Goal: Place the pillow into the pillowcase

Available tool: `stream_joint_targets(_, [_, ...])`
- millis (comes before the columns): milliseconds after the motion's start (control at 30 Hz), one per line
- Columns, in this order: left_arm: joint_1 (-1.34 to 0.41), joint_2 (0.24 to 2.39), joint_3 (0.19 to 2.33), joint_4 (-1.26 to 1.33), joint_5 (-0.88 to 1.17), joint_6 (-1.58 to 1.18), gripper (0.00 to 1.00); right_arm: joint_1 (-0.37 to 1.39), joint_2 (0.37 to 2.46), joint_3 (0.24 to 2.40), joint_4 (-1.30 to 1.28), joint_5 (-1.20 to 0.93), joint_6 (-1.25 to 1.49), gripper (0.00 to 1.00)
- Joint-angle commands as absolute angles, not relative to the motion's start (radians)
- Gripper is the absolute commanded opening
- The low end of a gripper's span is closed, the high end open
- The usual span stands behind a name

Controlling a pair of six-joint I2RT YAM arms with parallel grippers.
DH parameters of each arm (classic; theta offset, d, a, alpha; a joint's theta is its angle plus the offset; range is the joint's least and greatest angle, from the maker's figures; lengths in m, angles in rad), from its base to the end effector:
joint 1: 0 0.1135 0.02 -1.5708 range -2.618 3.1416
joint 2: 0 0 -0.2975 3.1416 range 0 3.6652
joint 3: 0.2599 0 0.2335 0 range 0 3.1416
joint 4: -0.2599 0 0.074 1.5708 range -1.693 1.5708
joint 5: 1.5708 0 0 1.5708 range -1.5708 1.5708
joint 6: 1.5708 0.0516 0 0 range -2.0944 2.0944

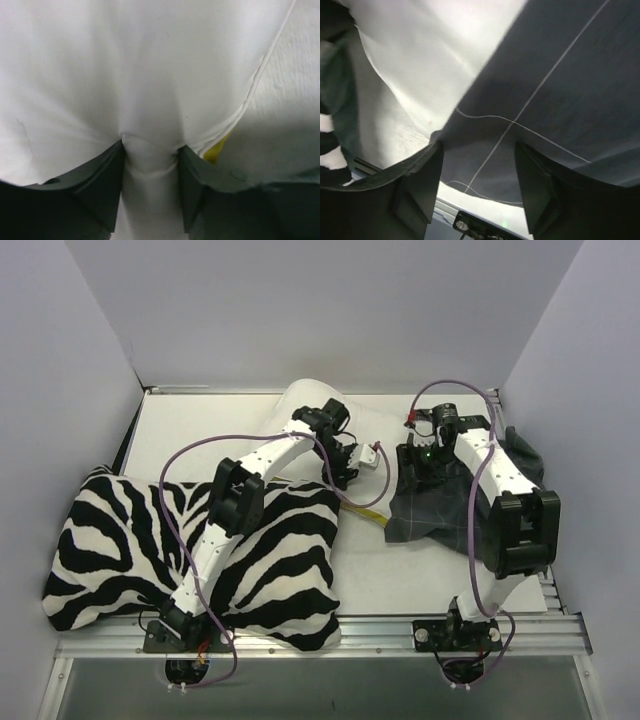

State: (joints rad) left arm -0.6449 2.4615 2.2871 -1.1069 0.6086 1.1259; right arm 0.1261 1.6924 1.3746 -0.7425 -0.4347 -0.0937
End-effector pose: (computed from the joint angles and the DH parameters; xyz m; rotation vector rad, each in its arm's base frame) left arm 0.3956 -0.3345 0.2090 2.1147 1.5733 -0.7117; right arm 0.3427 0.0654 0.2899 -0.4310 2.5498 0.5810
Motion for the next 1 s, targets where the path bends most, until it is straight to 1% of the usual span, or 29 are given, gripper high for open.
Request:
stream_joint_targets(0, [-0.679,2.505,2.333,-0.944,0.69,0.986,0.49,0.049,1.736,1.376,-0.782,-0.43,-0.08,0.56])
stream_joint_targets(33, [-0.686,2.502,2.329,-0.855,0.695,0.951,0.4,0.029,1.761,1.391,-0.779,-0.422,-0.083,0.51])
stream_joint_targets(100, [-0.695,2.496,2.322,-0.781,0.721,0.84,0.27,-0.039,1.847,1.481,-0.773,-0.425,-0.084,0.43])
stream_joint_targets(133, [-0.695,2.494,2.321,-0.714,0.73,0.795,0.11,-0.06,1.879,1.524,-0.773,-0.428,-0.081,0.38])
stream_joint_targets(167, [-0.695,2.488,2.319,-0.681,0.733,0.749,0.04,-0.073,1.935,1.582,-0.772,-0.454,-0.075,0.36])
stream_joint_targets(200, [-0.693,2.485,2.318,-0.651,0.727,0.65,0.0,-0.093,1.96,1.683,-0.773,-0.472,-0.058,0.36])
stream_joint_targets(267, [-0.69,2.465,2.304,-0.577,0.721,0.522,0.0,-0.097,2.002,1.782,-0.778,-0.527,-0.055,0.38])
stream_joint_targets(300, [-0.687,2.454,2.298,-0.571,0.739,0.502,0.08,-0.094,2.002,1.83,-0.778,-0.544,-0.058,0.41])
stream_joint_targets(333, [-0.684,2.439,2.286,-0.568,0.741,0.493,0.22,-0.087,1.993,1.833,-0.782,-0.56,-0.066,0.51])
stream_joint_targets(367, [-0.684,2.4,2.263,-0.566,0.735,0.492,0.51,-0.086,1.952,1.827,-0.784,-0.569,-0.067,0.56])
stream_joint_targets(433, [-0.686,2.347,2.171,-0.555,0.701,0.532,0.68,-0.089,1.884,1.746,-0.788,-0.558,-0.072,0.64])
stream_joint_targets(467, [-0.687,2.295,2.136,-0.549,0.69,0.566,0.78,-0.092,1.794,1.696,-0.787,-0.548,-0.072,0.64])
stream_joint_targets(500, [-0.689,2.271,2.064,-0.54,0.657,0.584,0.82,-0.094,1.739,1.642,-0.781,-0.529,-0.069,0.64])
stream_joint_targets(533, [-0.695,2.251,2.033,-0.531,0.643,0.604,0.83,-0.1,1.683,1.52,-0.763,-0.522,-0.052,0.65])
stream_joint_targets(567, [-0.698,2.217,2.004,-0.528,0.635,0.647,0.87,-0.101,1.569,1.455,-0.753,-0.511,-0.038,0.65])
stream_joint_targets(600, [-0.703,2.201,1.973,-0.526,0.624,0.669,0.94,-0.1,1.507,1.392,-0.74,-0.496,-0.023,0.66])
stream_joint_targets(633, [-0.707,2.191,1.918,-0.511,0.591,0.684,0.95,-0.097,1.444,1.241,-0.697,-0.485,-0.009,0.67])
stream_joint_targets(667, [-0.722,2.175,1.892,-0.503,0.572,0.721,0.97,-0.092,1.325,1.171,-0.668,-0.47,0.035,0.68])
stream_joint_targets(700, [-0.73,2.169,1.87,-0.499,0.56,0.747,0.97,-0.084,1.266,1.09,-0.634,-0.457,0.054,0.71])
stream_joint_targets(733, [-0.739,2.166,1.827,-0.471,0.546,0.768,0.98,-0.08,1.212,1.021,-0.564,-0.425,0.076,0.8])
stream_joint_targets(767, [-0.759,2.161,1.806,-0.448,0.502,0.796,0.98,-0.062,1.131,0.914,-0.534,-0.408,0.118,0.83])
stream_joint_targets(833, [-0.779,2.16,1.751,-0.379,0.462,0.843,0.97,-0.054,1.08,0.853,-0.494,-0.376,0.162,0.86])
stream_joint_targets(867, [-0.788,2.164,1.731,-0.341,0.401,0.874,0.98,-0.052,1.077,0.824,-0.492,-0.367,0.179,0.87])
stream_joint_targets(967, [-0.804,2.183,1.651,-0.183,0.309,0.934,0.97,-0.057,1.072,0.772,-0.46,-0.347,0.236,0.87])
